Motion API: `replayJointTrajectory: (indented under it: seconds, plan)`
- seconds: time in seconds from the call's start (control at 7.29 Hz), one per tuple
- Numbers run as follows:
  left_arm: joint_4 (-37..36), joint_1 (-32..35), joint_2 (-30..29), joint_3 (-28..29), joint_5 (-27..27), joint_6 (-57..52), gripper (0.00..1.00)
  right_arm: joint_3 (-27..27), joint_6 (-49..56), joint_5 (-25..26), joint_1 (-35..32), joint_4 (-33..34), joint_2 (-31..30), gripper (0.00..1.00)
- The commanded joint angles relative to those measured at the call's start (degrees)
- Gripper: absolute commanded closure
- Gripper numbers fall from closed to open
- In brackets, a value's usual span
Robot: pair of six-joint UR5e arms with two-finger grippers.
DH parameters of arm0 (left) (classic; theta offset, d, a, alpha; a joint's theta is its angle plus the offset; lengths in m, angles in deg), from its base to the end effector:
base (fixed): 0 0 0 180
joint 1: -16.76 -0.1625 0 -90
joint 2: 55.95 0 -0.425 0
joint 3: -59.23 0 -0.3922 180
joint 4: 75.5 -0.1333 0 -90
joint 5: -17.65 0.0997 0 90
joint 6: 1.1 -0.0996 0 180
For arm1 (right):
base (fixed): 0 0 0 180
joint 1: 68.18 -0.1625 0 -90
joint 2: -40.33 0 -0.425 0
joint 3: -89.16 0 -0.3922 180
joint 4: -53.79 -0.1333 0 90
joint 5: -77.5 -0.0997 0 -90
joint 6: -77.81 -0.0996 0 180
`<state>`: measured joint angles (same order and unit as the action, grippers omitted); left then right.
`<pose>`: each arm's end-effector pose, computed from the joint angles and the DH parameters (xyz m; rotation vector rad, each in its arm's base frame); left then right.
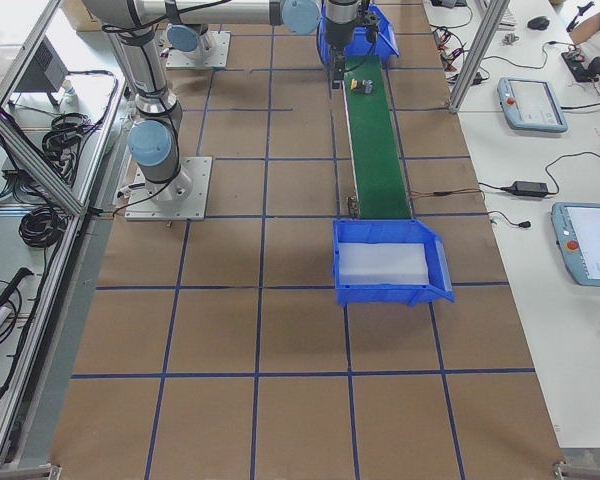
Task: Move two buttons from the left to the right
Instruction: 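Place the red-capped button on the conveyor and open the left gripper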
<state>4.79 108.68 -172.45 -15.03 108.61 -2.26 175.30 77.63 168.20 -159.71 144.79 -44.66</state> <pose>-0.1541 -0.6680 0.3682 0.0842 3.1235 0.0285 0.1462 -0.5250 0.4782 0.0369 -3.1291 -0.0038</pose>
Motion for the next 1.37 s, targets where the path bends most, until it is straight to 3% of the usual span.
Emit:
replayJointTrajectory:
  seconds: [0.0,0.14,0.41,0.69,0.82,1.1,1.23]
  plan:
    - [-2.42,2.29,-4.69,-0.62,0.01,1.07,0.89,0.0,0.0,0.0,0.03,-0.03,0.0,0.0]
    - [-2.68,3.08,-4.88,-2.37,0.01,0.9,0.89,0.0,0.0,0.0,0.03,-0.03,0.0,0.0]
    - [-11.09,2.82,-7.32,-5.28,0.09,0.89,0.89,0.0,0.0,0.0,0.03,-0.03,0.0,0.0]
    - [-11.47,2.91,-7.43,-5.72,0.27,1.33,0.84,0.0,0.0,0.0,0.03,-0.03,0.0,0.0]
    - [-11.21,3.0,-7.25,-5.73,0.62,1.33,0.01,0.0,-0.09,0.0,0.03,-0.03,0.0,0.0]
    - [-9.98,3.0,-6.03,-4.86,1.24,1.33,0.0,0.0,-0.09,0.0,0.03,-0.12,0.0,0.0]
    - [-6.85,3.0,-1.85,-4.85,1.24,1.33,0.0,0.0,-0.09,0.0,0.03,-0.12,0.0,0.0]
